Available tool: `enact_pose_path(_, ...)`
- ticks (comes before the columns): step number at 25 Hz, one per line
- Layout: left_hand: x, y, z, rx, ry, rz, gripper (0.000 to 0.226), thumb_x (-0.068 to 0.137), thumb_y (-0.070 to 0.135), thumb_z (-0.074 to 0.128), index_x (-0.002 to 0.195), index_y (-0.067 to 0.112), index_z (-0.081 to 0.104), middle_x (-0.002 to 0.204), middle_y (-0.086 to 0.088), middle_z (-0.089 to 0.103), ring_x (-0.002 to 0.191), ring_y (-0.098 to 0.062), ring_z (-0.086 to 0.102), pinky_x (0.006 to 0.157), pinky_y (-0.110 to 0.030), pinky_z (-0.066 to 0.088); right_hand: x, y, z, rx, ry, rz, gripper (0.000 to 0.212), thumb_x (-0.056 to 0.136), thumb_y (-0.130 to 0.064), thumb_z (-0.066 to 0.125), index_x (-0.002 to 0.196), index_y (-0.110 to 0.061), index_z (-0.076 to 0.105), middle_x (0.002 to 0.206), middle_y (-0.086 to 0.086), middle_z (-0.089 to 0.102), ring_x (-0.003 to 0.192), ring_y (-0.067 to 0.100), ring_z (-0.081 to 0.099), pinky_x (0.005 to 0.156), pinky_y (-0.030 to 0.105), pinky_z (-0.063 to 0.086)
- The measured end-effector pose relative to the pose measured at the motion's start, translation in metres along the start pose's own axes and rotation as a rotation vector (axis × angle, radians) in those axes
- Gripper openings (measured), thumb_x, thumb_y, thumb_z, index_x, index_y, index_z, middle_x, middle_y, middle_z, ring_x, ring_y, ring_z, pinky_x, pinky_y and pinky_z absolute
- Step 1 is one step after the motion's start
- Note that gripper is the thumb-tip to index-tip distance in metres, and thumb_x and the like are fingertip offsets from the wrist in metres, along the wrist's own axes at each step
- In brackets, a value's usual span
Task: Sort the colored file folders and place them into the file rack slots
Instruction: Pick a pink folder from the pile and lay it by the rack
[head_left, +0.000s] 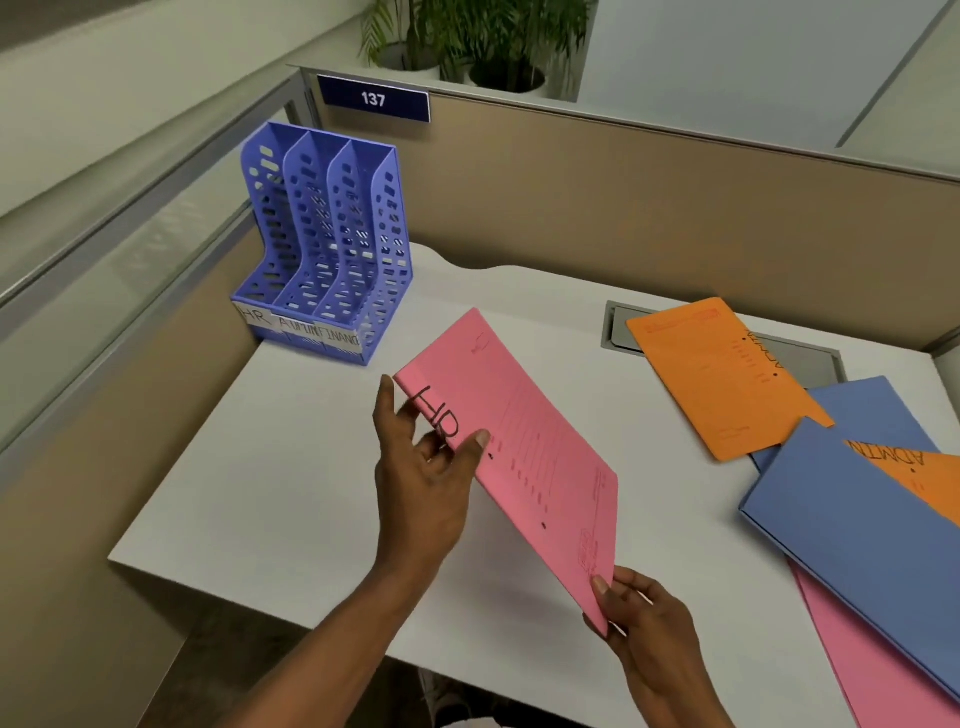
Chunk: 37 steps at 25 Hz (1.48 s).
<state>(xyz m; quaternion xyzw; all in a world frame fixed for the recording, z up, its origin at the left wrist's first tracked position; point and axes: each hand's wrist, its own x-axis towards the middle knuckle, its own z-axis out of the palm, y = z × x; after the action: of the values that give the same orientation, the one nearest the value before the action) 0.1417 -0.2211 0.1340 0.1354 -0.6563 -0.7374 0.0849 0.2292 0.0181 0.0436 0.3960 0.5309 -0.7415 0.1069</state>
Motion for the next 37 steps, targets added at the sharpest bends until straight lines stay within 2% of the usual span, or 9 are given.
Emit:
enact_pose_path(4,-0.023,-0.014,0.015,0.142,0.109,-0.033,0.061,0.095,0.008,0.073,0.14,0.038,0.046,0.119,0.019,0.072,0.107,-0.001,0.072,0.088,-0.028,0.063,0.008,-0.001,0.002,-0.041,-0.055,-0.035,0.041,0.084,0.006,0.082,0.118,-0.003,0.063,0.099,0.016,0.083,0.079,0.023,0.079,0.066,0.036,0.062)
enact_pose_path(8,-0.025,-0.017,0.009,0.108,0.203,-0.085,0.051,0.097,0.005,0.069,0.137,0.032,0.053,0.115,0.011,0.076,0.103,-0.005,0.074,0.087,-0.031,0.062,0.02,-0.015,-0.004,-0.105,-0.161,-0.049,0.062,0.074,0.003,0.089,0.128,-0.008,0.06,0.104,0.022,0.081,0.1,0.04,0.079,0.084,0.042,0.063)
enact_pose_path(11,-0.017,-0.015,-0.003,0.121,0.194,-0.111,0.04,0.098,0.005,0.067,0.128,0.03,0.059,0.11,0.01,0.077,0.102,-0.009,0.075,0.08,-0.027,0.063,0.037,-0.041,-0.016,-0.059,-0.195,-0.069,0.07,0.072,-0.007,0.09,0.134,-0.015,0.059,0.11,0.022,0.081,0.103,0.039,0.079,0.092,0.046,0.061)
enact_pose_path(16,-0.024,-0.025,-0.016,0.144,0.203,-0.121,0.023,0.102,0.013,0.065,0.118,0.03,0.068,0.11,0.01,0.078,0.102,-0.013,0.076,0.086,-0.039,0.063,0.065,-0.074,-0.029,-0.201,-0.209,-0.135,0.059,0.084,-0.007,0.085,0.135,-0.024,0.063,0.11,0.014,0.082,0.096,0.028,0.08,0.081,0.041,0.061)
enact_pose_path(20,-0.027,-0.033,-0.024,0.127,0.27,-0.112,0.023,0.101,0.018,0.067,0.117,0.033,0.072,0.11,0.01,0.08,0.099,-0.013,0.077,0.085,-0.037,0.064,0.07,-0.079,-0.021,-0.399,-0.346,-0.196,0.037,0.091,-0.004,0.077,0.123,-0.022,0.074,0.105,0.013,0.082,0.099,0.03,0.08,0.077,0.035,0.065)
enact_pose_path(23,-0.03,-0.042,-0.029,0.145,0.254,-0.132,0.022,0.1,0.019,0.069,0.117,0.032,0.072,0.111,0.012,0.079,0.1,-0.013,0.077,0.087,-0.039,0.064,0.064,-0.067,-0.002,-0.521,-0.412,-0.236,0.03,0.092,-0.005,0.078,0.117,-0.022,0.076,0.106,0.004,0.084,0.096,0.026,0.081,0.08,0.041,0.064)
enact_pose_path(30,0.002,-0.049,-0.077,0.451,0.126,-0.193,0.038,0.094,0.036,0.074,0.131,0.034,0.064,0.114,0.019,0.075,0.096,-0.004,0.076,0.083,-0.033,0.065,0.065,-0.022,0.059,-0.381,-0.256,-0.144,0.03,0.092,0.004,0.075,0.112,-0.018,0.073,0.099,0.001,0.084,0.088,0.023,0.081,0.076,0.038,0.061)
enact_pose_path(33,0.022,-0.057,-0.114,0.618,0.041,-0.221,0.055,0.092,0.038,0.076,0.142,0.031,0.053,0.123,0.015,0.07,0.102,-0.01,0.071,0.086,-0.038,0.063,0.063,0.0,0.102,-0.302,-0.213,-0.123,0.03,0.093,0.004,0.074,0.115,-0.017,0.071,0.102,0.003,0.084,0.092,0.026,0.08,0.077,0.039,0.062)
enact_pose_path(37,0.06,-0.068,-0.184,0.713,0.017,-0.29,0.056,0.09,0.035,0.079,0.139,0.028,0.053,0.123,0.01,0.068,0.102,-0.019,0.071,0.085,-0.04,0.062,0.058,0.033,0.174,-0.32,-0.187,-0.112,0.033,0.094,0.007,0.071,0.116,-0.018,0.07,0.099,0.002,0.084,0.091,0.026,0.081,0.074,0.035,0.062)
